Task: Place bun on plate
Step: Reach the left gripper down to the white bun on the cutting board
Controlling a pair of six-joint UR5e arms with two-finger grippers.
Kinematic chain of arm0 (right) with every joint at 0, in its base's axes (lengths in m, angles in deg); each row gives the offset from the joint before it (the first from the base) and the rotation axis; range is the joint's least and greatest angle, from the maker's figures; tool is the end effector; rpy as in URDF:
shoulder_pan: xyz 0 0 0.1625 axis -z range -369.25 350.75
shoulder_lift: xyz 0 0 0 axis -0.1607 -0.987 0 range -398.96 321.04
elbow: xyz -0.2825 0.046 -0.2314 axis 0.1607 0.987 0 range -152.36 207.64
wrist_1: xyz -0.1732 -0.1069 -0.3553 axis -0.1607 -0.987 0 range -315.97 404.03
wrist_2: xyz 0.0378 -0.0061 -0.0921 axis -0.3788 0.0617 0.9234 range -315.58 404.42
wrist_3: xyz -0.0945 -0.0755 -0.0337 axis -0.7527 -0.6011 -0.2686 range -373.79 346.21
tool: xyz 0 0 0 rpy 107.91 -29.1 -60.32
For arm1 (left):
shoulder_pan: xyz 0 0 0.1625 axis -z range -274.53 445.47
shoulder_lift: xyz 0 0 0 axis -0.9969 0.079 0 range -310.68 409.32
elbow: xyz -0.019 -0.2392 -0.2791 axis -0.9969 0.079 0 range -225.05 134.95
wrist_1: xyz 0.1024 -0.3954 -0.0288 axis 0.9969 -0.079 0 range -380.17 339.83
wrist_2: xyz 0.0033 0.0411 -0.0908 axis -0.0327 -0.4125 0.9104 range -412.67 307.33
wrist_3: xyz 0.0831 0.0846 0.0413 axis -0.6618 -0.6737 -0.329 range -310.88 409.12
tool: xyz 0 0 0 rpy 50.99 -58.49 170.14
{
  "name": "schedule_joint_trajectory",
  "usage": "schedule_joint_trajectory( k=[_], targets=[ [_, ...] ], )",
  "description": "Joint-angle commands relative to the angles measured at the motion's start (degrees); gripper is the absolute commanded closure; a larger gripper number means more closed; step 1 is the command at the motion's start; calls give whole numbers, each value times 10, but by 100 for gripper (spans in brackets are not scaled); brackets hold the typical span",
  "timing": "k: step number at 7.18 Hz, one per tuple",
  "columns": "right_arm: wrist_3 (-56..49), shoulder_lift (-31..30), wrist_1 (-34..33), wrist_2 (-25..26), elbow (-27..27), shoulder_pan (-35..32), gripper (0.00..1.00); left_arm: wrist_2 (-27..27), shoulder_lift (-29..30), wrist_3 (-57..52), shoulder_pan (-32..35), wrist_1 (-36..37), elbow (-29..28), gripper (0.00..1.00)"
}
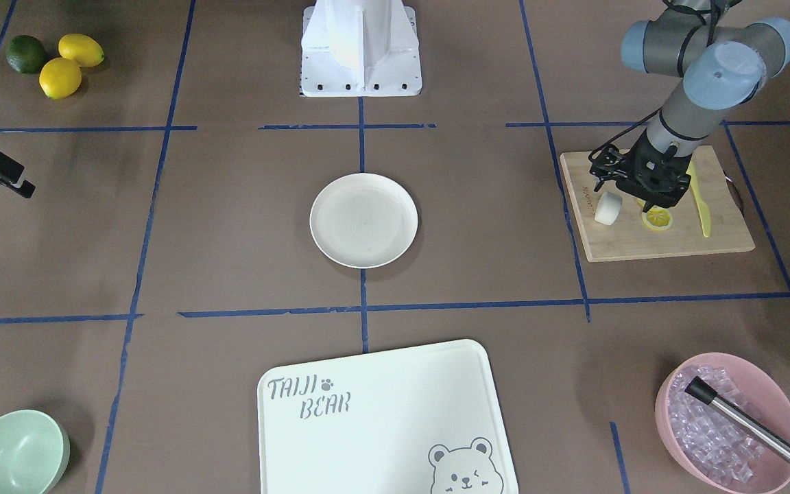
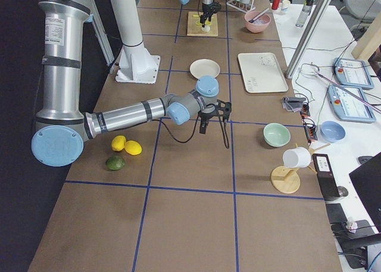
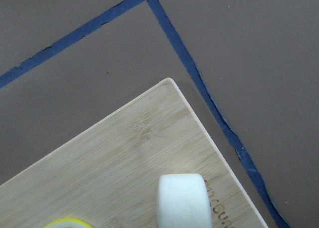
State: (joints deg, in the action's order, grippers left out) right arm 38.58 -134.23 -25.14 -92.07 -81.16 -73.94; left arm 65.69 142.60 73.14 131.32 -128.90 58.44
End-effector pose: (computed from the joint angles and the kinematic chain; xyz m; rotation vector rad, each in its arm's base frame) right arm -0.1643 -0.4463 0.4535 -0.0521 -0.9665 0.1919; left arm 0.3213 -0.4367 0.4503 0.2364 0.7436 0.4867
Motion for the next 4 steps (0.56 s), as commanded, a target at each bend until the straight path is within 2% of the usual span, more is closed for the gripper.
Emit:
schedule_joint_trajectory(
  k=[1,3,4],
  targets=[
    [0,-2,0,1,1,1,0,0,2,15,-6,-43,-32,2],
    [0,-2,0,2,1,1,0,3,2,19,-20,-43,-32,8],
    [0,-3,0,6,0,1,0,6,1,20,-21,-43,-32,14]
  ],
)
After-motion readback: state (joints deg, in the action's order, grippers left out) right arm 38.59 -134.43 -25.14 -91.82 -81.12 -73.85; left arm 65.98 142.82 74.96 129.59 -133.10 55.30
